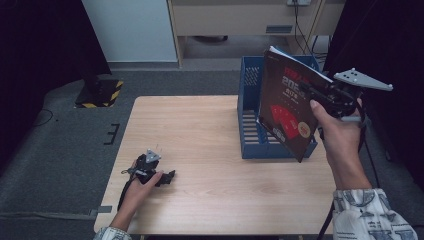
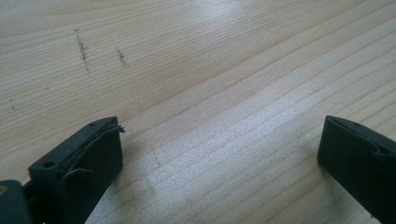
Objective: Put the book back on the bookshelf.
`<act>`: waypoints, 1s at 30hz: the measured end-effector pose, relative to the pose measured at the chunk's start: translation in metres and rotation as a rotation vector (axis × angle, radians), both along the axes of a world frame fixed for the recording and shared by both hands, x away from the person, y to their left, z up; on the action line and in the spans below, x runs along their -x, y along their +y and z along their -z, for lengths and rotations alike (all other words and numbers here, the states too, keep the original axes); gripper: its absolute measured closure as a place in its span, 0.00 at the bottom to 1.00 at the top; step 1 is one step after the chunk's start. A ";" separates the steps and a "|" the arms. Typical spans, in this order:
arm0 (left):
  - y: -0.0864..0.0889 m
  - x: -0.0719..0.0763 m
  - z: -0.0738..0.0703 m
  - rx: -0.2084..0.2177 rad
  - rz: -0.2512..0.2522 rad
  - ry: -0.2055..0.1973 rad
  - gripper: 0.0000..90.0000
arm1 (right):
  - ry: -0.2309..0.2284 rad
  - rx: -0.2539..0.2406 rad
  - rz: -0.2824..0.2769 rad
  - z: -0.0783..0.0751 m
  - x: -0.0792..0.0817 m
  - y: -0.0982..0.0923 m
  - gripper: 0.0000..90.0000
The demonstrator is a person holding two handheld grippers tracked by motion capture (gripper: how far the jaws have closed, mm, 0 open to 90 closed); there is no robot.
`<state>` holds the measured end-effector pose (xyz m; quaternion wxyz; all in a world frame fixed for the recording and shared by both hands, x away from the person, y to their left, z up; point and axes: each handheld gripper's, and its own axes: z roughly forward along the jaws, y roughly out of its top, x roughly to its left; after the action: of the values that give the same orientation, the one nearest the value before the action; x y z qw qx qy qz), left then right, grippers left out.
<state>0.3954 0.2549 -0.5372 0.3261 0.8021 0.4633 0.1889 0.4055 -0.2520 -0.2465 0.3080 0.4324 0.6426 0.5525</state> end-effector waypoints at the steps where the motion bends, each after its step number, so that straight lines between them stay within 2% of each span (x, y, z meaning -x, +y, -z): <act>1: 0.000 0.000 0.000 0.000 0.000 0.000 0.00 | 0.001 -0.001 0.006 0.000 0.000 -0.001 0.97; 30: 0.000 0.000 0.000 0.002 -0.003 -0.003 0.00 | 0.003 -0.010 0.084 -0.001 0.006 -0.028 0.97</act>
<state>0.3955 0.2544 -0.5375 0.3273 0.8009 0.4640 0.1900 0.3994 -0.2802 -0.2453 0.3278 0.4611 0.6218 0.5416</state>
